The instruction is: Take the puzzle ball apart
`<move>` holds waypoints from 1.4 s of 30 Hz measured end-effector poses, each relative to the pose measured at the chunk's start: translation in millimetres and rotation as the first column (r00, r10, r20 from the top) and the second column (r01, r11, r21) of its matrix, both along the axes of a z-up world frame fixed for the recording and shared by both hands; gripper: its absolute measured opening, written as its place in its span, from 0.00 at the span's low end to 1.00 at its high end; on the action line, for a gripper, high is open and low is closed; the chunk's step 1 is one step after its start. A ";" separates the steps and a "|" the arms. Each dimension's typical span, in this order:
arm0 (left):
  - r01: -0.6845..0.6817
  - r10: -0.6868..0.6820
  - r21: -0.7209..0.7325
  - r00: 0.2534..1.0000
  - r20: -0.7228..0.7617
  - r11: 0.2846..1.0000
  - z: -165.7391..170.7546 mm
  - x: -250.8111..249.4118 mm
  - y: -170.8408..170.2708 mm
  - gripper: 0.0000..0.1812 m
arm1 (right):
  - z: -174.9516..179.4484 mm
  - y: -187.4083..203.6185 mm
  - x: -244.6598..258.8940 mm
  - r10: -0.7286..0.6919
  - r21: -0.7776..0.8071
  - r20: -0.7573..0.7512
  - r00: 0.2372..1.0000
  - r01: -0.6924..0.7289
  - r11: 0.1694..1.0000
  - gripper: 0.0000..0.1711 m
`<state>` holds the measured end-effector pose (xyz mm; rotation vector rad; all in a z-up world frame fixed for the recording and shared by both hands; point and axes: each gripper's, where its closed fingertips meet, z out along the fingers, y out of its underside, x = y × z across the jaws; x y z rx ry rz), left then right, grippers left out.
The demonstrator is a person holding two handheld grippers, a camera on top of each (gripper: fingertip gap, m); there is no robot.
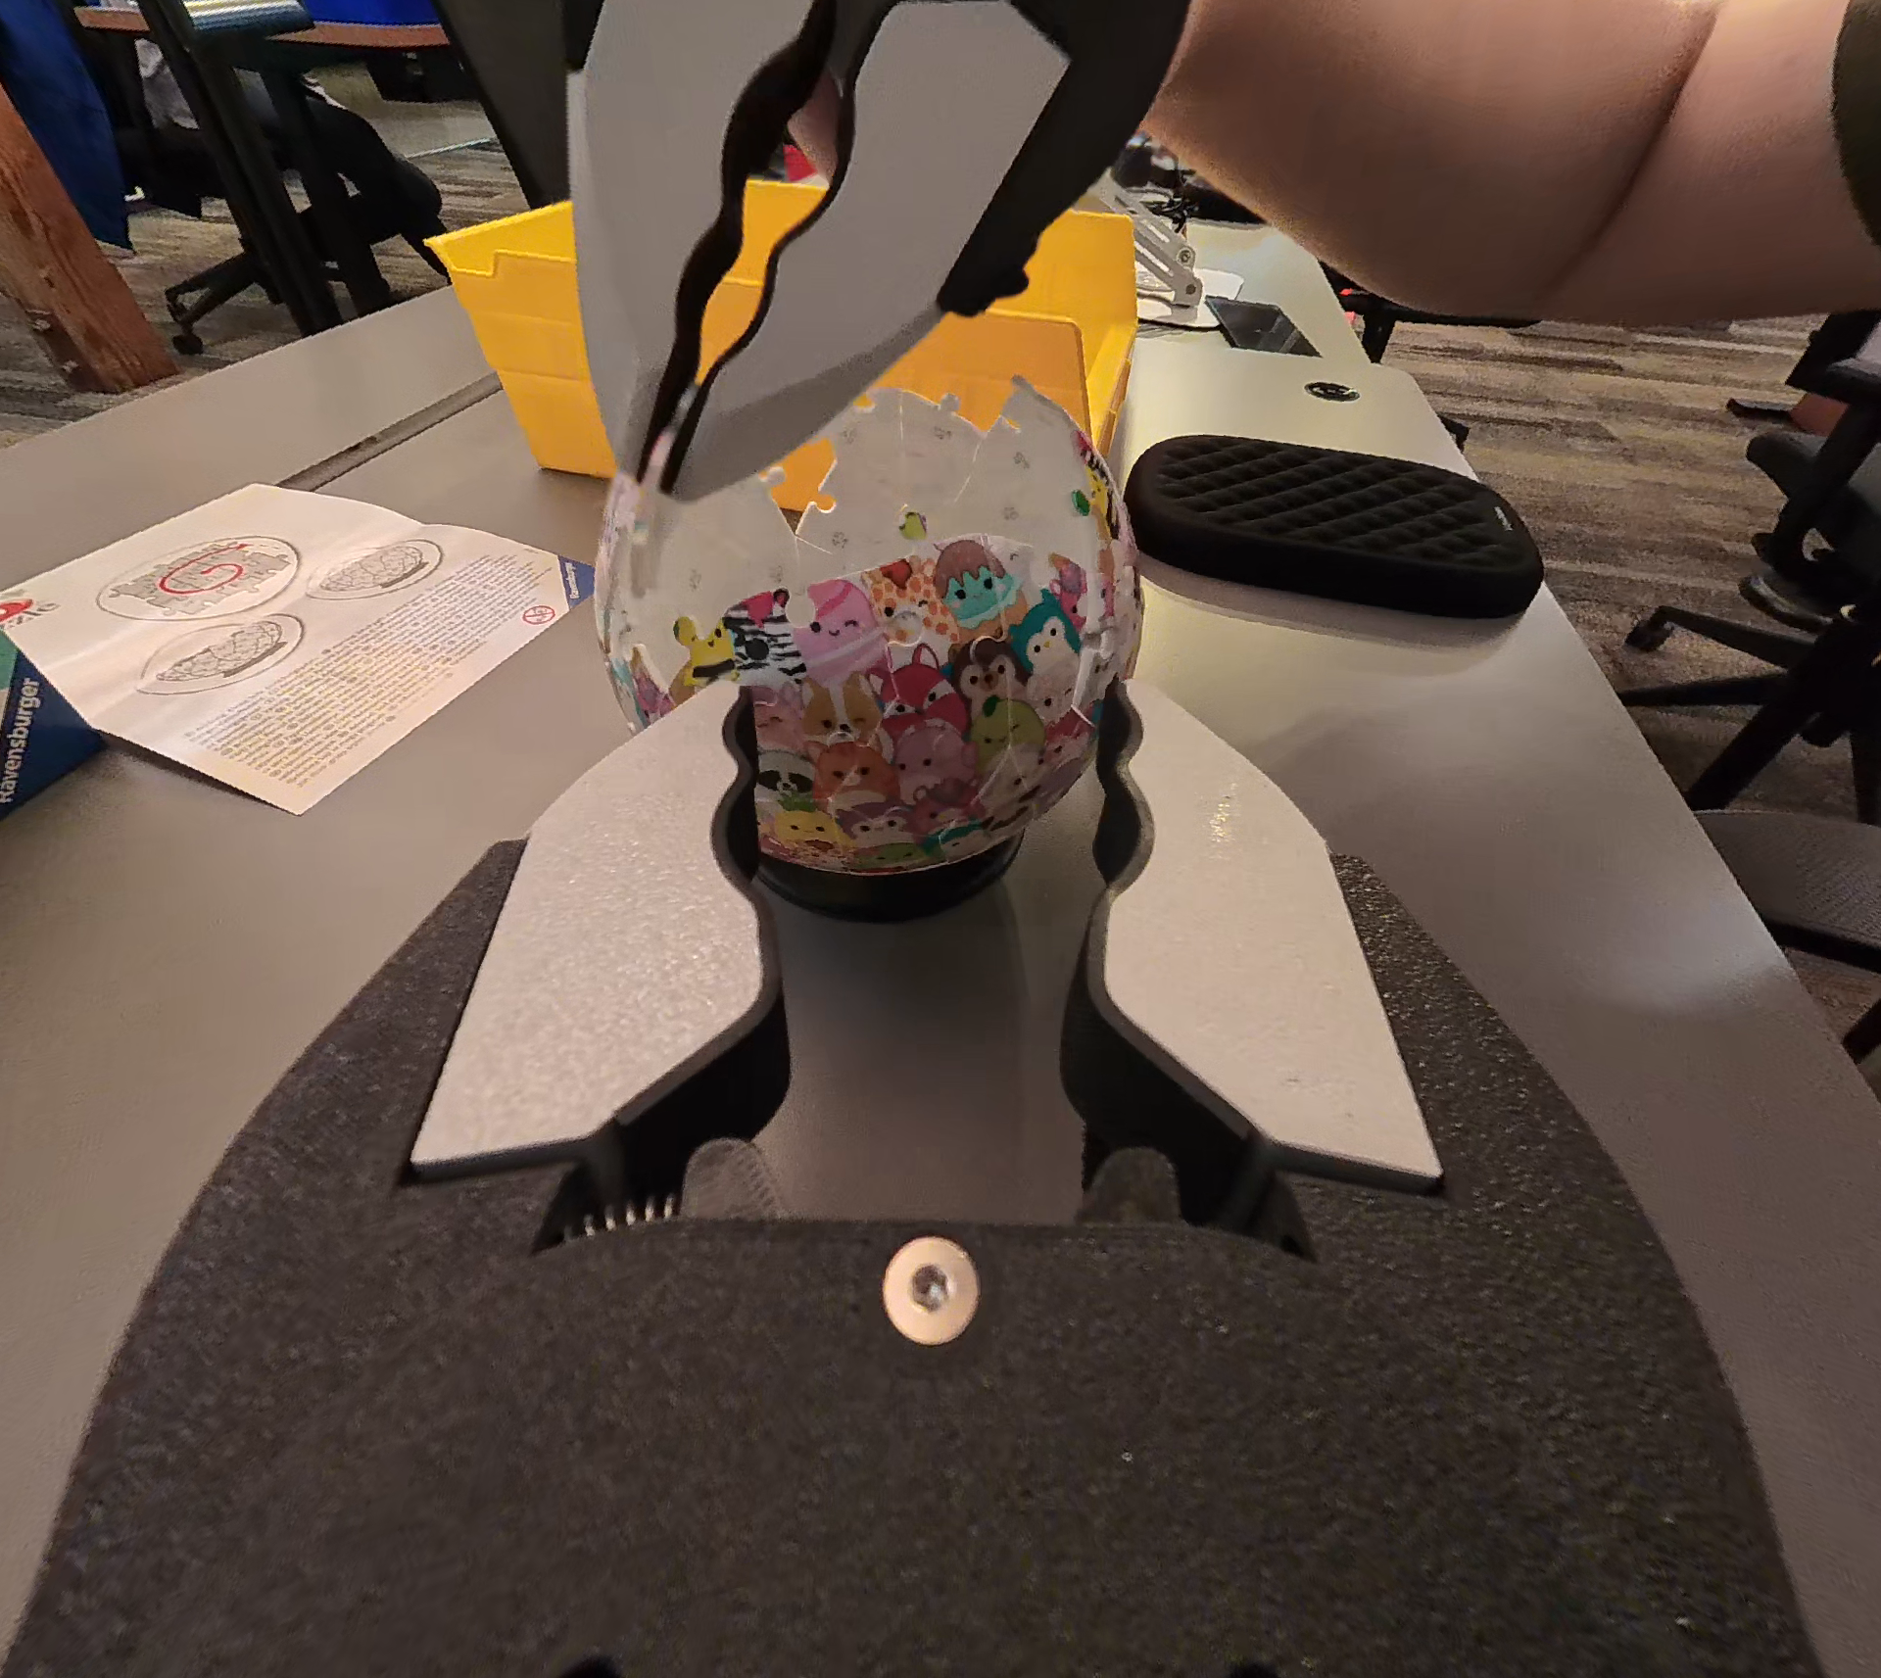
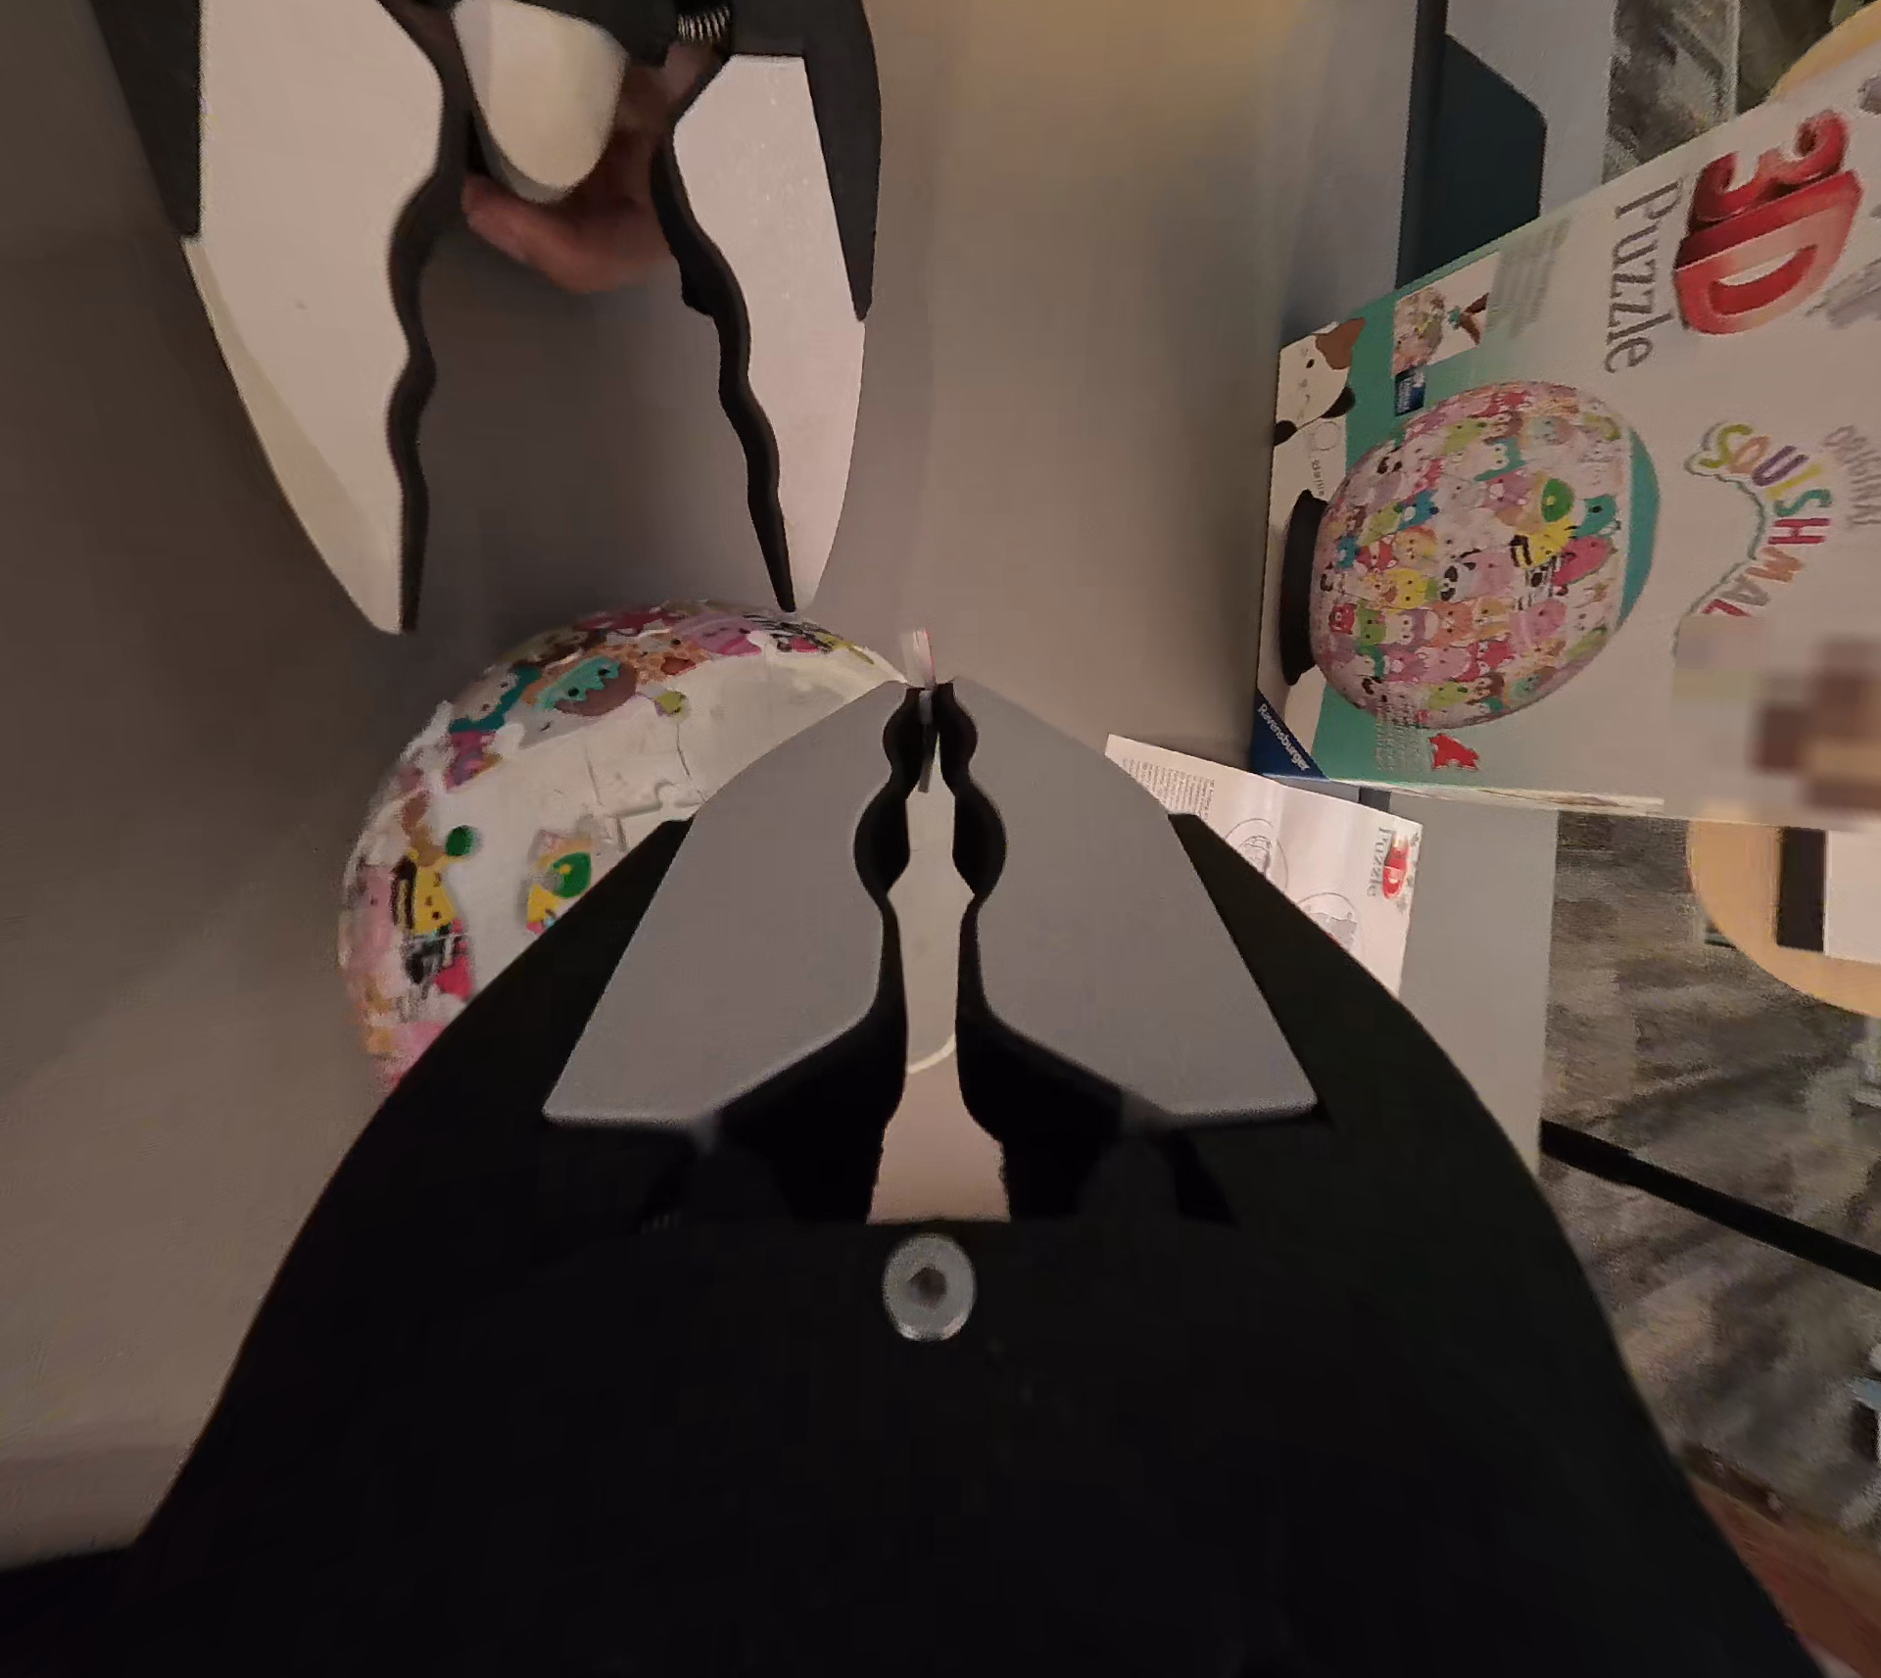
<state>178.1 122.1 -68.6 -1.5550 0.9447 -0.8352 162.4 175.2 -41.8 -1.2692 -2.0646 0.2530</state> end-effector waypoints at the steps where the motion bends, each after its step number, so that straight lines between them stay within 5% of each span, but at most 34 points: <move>1: 0.003 -0.003 0.002 1.000 0.007 1.000 1.5 -0.1 -0.7 0.35 | 6.4 -2.6 1.1 -0.009 -0.027 -0.024 1.000 0.008 1.000 0.02; 5: 0.011 -0.011 0.004 0.998 0.055 1.000 14.1 -2.2 -4.2 0.36 | 55.9 0.0 21.0 -0.100 -0.105 -0.175 0.979 0.082 0.991 0.02; 8: -0.002 0.000 0.024 0.997 0.081 1.000 26.5 -8.1 -4.7 0.37 | 94.5 37.8 81.8 -0.315 -0.138 -0.255 0.914 0.288 0.948 0.02; 11: -0.018 0.014 0.031 0.994 0.111 0.999 35.1 -14.7 -2.7 0.37 | 57.0 89.8 179.6 -0.623 -0.187 -0.075 0.778 0.603 0.775 0.02; 14: -0.022 0.020 0.017 0.992 0.126 1.000 35.6 -17.8 -0.3 0.37 | -10.0 119.0 243.0 -0.776 -0.278 0.134 0.616 0.775 0.567 0.02; 20: -0.007 0.005 0.016 0.997 0.076 1.000 25.9 -11.8 -2.1 0.36 | -82.5 154.2 263.2 -0.810 -0.468 0.303 0.502 0.819 0.332 0.02; 26: 0.004 -0.004 0.020 1.000 0.021 1.000 14.2 -6.0 -3.3 0.36 | -95.9 203.0 294.3 -0.927 -0.454 0.228 0.298 0.875 0.170 0.08; 31: 0.005 -0.005 0.000 1.000 0.017 1.000 10.2 -5.6 -2.9 0.37 | -64.5 212.5 297.7 -0.960 -0.311 0.104 0.260 0.925 0.217 0.17; 37: -0.023 0.022 0.037 1.000 0.009 0.999 16.6 -9.7 -2.5 0.37 | 44.9 187.5 254.1 -0.896 -0.130 -0.218 0.387 0.898 0.420 0.15; 40: -0.039 0.039 0.046 0.999 0.008 0.998 19.1 -13.0 -1.0 0.37 | 71.0 155.7 216.0 -0.815 -0.136 -0.260 0.519 0.815 0.563 0.15; 42: -0.051 0.051 0.055 0.999 0.008 0.997 19.8 -15.4 0.3 0.37 | 85.4 118.6 163.2 -0.633 -0.160 -0.322 0.704 0.618 0.769 0.15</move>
